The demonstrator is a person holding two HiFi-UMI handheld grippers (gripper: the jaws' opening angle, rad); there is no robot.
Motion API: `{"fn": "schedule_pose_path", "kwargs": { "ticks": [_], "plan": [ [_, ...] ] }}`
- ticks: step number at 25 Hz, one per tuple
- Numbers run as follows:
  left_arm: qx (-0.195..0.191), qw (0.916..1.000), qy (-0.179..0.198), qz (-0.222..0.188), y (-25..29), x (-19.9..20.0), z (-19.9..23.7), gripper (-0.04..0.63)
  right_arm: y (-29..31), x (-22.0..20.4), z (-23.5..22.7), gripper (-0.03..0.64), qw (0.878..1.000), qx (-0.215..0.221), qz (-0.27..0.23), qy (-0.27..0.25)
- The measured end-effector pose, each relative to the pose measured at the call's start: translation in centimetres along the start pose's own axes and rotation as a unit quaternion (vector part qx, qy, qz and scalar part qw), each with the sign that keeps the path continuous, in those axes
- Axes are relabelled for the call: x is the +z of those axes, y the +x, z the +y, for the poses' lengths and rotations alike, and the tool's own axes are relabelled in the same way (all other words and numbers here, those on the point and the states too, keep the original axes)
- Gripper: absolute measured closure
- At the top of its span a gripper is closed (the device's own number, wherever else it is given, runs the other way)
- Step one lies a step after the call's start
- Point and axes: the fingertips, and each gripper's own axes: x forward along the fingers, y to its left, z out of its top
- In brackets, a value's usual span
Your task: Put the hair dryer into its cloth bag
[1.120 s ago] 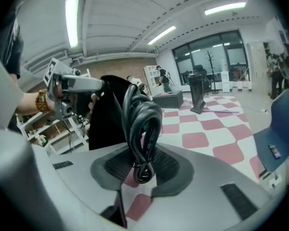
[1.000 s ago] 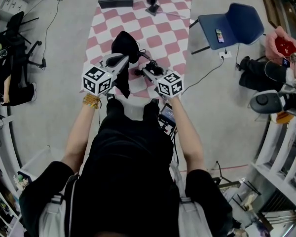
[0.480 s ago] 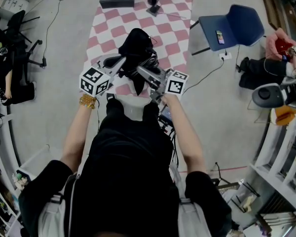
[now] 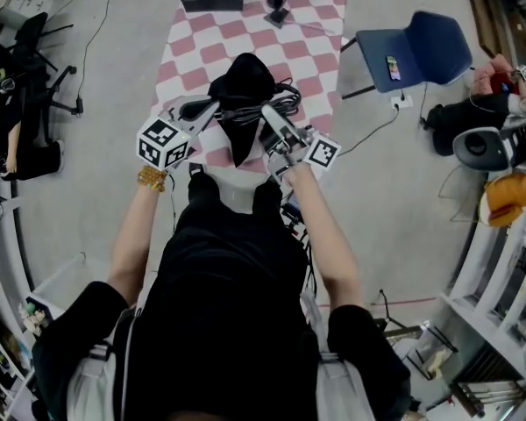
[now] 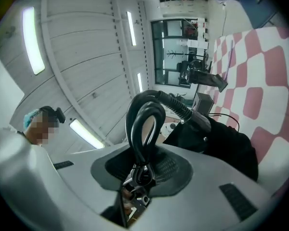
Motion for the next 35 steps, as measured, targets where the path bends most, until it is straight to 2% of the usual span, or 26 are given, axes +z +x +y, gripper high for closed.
{"fn": "schedule_pose_path", "kwargs": {
  "ticks": [4, 8, 14, 16, 18, 21, 25, 27, 29, 32, 35],
  "plan": [
    [-0.010, 0.9999, 0.013, 0.002, 0.2, -0.2, -1.0, 0.574, 0.6, 1.4, -0.2, 0.514, 0.999, -0.022, -0.040, 0.011],
    [-0.007, 0.9997, 0.023, -0.001, 0.3, 0.1, -1.4, 0.575, 1.0, 2.7, -1.2, 0.514, 0.994, -0.091, -0.050, -0.031],
    [0.013, 0.9998, -0.004, -0.015, -0.1, 0.1, -0.1, 0.574, 0.1, 4.3, -3.3, 0.515, 0.982, -0.169, -0.056, -0.058],
    [0.017, 0.9997, -0.003, -0.017, -0.2, 0.1, 0.1, 0.574, -0.2, 4.3, -4.1, 0.515, 0.974, -0.208, -0.033, -0.079],
    [0.016, 0.9997, 0.011, -0.014, -0.2, 0.2, -0.3, 0.575, -0.4, 4.0, -4.9, 0.515, 0.959, -0.258, 0.000, -0.120],
    [0.016, 0.9996, 0.020, -0.012, 0.0, 0.4, -0.5, 0.574, 0.3, 4.2, -4.9, 0.515, 0.947, -0.286, 0.006, -0.148],
    [0.023, 0.9961, -0.073, -0.044, 0.0, 0.4, 0.9, 0.574, 0.1, 5.3, -4.3, 0.515, 0.949, -0.284, -0.032, -0.131],
    [0.023, 0.9927, -0.103, -0.058, -0.1, 0.6, 1.4, 0.574, -0.1, 5.4, -4.4, 0.515, 0.952, -0.278, -0.032, -0.127],
    [0.020, 0.9885, -0.133, -0.069, 0.1, 0.7, 1.6, 0.574, -0.3, 5.6, -4.3, 0.515, 0.960, -0.254, -0.048, -0.113],
    [0.019, 0.9841, -0.158, -0.078, 0.2, 0.8, 2.0, 0.574, -0.2, 5.2, -3.7, 0.515, 0.976, -0.194, -0.074, -0.061],
    [0.021, 0.9792, -0.183, -0.085, 0.1, 0.8, 2.5, 0.574, -1.0, 5.2, -3.9, 0.515, 0.979, -0.182, -0.079, -0.045]
  ]
}}
